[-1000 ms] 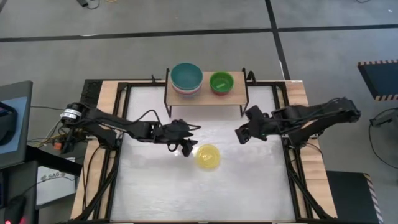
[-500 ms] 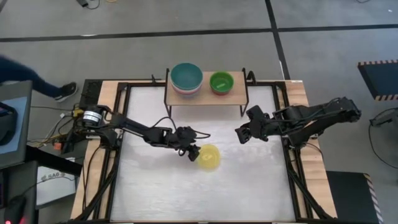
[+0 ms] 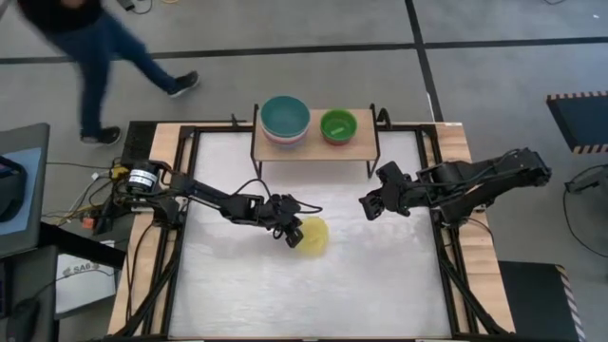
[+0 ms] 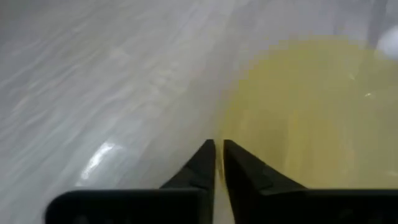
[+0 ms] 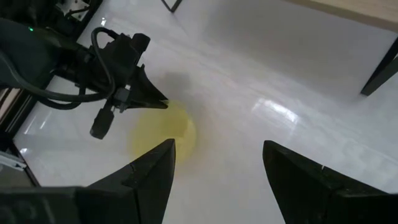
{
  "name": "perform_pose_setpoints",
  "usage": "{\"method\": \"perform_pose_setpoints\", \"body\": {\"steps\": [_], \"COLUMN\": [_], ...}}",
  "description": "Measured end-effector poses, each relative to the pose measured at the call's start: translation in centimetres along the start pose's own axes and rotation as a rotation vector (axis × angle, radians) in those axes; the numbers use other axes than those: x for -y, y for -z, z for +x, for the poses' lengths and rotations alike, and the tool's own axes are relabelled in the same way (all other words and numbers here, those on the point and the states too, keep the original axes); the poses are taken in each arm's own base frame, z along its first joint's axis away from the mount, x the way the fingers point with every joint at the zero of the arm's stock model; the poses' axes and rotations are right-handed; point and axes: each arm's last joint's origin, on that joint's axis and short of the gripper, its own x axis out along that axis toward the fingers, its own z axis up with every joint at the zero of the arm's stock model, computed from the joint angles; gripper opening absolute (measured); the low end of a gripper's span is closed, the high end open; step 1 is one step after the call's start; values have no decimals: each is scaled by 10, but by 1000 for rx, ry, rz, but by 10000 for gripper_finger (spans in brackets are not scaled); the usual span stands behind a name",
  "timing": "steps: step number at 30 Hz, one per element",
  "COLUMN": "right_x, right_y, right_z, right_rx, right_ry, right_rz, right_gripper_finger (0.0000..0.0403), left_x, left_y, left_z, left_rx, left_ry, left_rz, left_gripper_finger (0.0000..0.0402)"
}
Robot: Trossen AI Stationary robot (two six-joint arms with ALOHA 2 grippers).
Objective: Place and stack bowls onto a shelf
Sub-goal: Stack the yellow bowl on top of the green bowl on the shelf
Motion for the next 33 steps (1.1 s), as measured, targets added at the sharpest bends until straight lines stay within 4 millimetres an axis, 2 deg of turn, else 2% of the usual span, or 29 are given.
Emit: {"method": "perform_pose_setpoints", "body": {"steps": [8,12,18,23,28,33], "right_x": [0,0,0,-3,-11,-18], "right_y": [-1,0,-1,-5,-18,-29], "right_z": [1,1,1,2,5,18], "right_rx": [1,-40,-54,-33,51,110], "right_ry": [0,-15,-22,-51,-144,-169], "right_rz": [8,23,28,19,-71,-155], "right_gripper_finger": [269,269,269,269,269,269], "left_x": [-7,-2,0,-2,2,11], "left_y": [-8,-27,-49,-58,-70,-84], "left_z": [-3,-30,-76,-100,-107,-108], "left_rx": [4,93,235,327,364,380], "left_ry": [-3,36,-12,-67,-135,-165], "left_rz": [29,43,92,101,142,198], "left_gripper_finger": [1,0,0,0,0,0]}}
